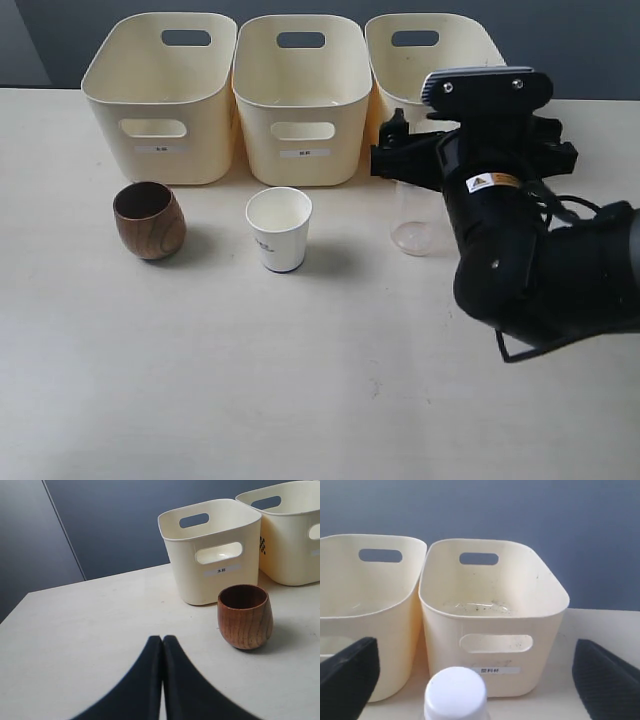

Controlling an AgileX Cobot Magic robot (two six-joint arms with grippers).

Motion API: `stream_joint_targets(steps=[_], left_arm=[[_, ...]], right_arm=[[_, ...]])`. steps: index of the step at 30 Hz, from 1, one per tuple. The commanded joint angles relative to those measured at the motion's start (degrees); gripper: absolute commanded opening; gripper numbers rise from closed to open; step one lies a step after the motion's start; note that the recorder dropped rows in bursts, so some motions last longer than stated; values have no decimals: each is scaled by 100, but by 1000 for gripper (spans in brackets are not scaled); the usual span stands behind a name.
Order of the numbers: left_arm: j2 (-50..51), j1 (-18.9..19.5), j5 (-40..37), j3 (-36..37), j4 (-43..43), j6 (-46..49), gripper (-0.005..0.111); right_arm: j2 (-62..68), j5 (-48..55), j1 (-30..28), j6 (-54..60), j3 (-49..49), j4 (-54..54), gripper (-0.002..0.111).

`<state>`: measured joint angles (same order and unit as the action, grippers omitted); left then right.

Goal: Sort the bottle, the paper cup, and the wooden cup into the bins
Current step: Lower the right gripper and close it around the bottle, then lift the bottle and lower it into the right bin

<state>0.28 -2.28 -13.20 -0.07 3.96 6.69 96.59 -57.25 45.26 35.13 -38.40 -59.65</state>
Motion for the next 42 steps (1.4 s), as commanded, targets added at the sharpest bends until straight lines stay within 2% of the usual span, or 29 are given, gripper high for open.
stream_joint_targets(steps=[1,9,19,30,42], left_arm=[[-28,-18,32,7,0,-11,0],[-28,-18,32,7,0,-11,0],[-28,-18,32,7,0,-11,0],[-28,-18,32,7,0,-11,0],[-28,-18,32,7,0,-11,0]], right_arm=[[2,745,-422,39,-255,-19,101],[16,1685,-786,68,-664,313,101],[617,1886,-812,174,-1017,411,101],[905,1417,-821,174,-1122,365,101],[905,1979,-1218,174,-1172,384,101]])
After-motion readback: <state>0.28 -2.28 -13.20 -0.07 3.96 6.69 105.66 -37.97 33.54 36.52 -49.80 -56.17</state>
